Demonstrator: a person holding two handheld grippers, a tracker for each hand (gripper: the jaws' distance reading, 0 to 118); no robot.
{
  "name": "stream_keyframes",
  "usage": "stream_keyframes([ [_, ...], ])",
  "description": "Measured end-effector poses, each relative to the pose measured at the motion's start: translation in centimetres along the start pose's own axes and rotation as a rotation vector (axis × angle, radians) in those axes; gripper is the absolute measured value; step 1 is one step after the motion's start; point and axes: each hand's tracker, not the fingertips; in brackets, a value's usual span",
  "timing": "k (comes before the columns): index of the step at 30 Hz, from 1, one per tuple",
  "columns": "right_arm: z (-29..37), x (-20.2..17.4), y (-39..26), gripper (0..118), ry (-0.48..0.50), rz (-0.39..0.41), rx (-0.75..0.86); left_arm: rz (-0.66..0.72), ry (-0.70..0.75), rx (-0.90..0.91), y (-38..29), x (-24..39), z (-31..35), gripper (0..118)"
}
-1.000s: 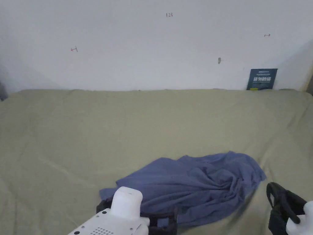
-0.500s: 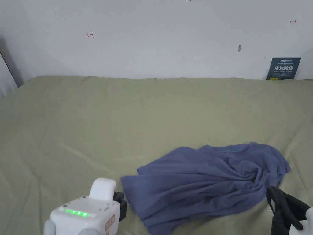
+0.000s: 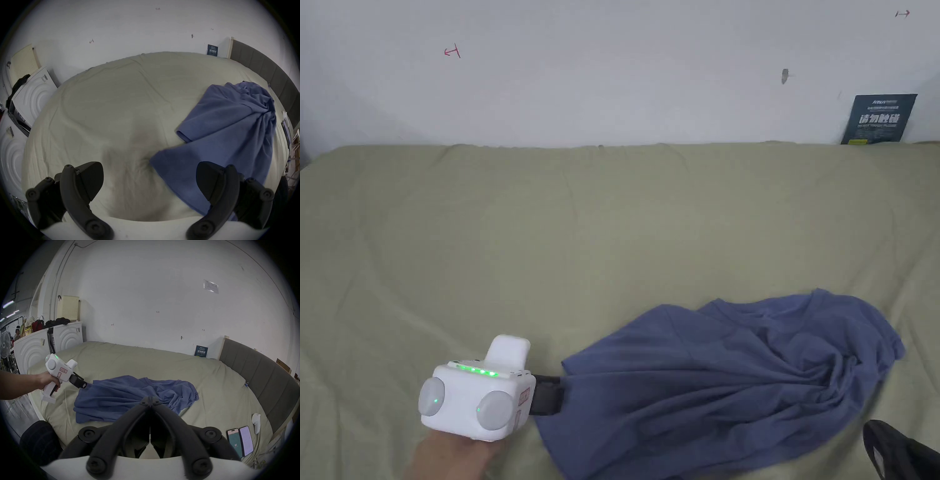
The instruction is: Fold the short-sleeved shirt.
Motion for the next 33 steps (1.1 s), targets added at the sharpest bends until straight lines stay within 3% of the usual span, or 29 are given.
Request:
stream_keyframes([
  [2, 0.0, 0.2, 0.0, 0, 0.001, -0.005, -0.002, -0.009, -0.012, -0.014, -0.3, 0.2, -1.2, 105],
  [6, -0.2, 0.7, 0.1, 0, 0.001, -0.016, -0.004, -0.061, -0.074, 0.009, -1.1, 1.1, -0.3, 66],
  [7, -0.1, 0.9, 0.1, 0, -0.001, -0.021, -0.001, -0.027, -0.08, 0.016, -1.3, 1.2, 0.2, 50],
  [9, -0.2, 1.3, 0.1, 0, 0.0, -0.036, 0.0, -0.055, -0.049, 0.029, -1.5, 1.9, 1.3, 0],
  [14, -1.1, 3.1, 0.0, 0, 0.008, -0.06, -0.021, 0.011, -0.113, 0.076, -1.6, 2.1, 5.3, 0],
  [22, -10.8, 11.2, 0.6, 0, -0.116, 0.034, -0.156, -0.006, -0.18, 0.154, -1.2, 3.4, 10.1, 0],
  [27, -18.9, 17.3, 2.7, 0, -0.181, -0.008, -0.247, -0.005, -0.162, 0.172, -1.4, 4.3, 11.7, 0],
  [33, -24.6, 20.4, 3.2, 0, -0.206, -0.018, -0.315, 0.023, -0.149, 0.165, -1.8, 3.5, 12.1, 0],
])
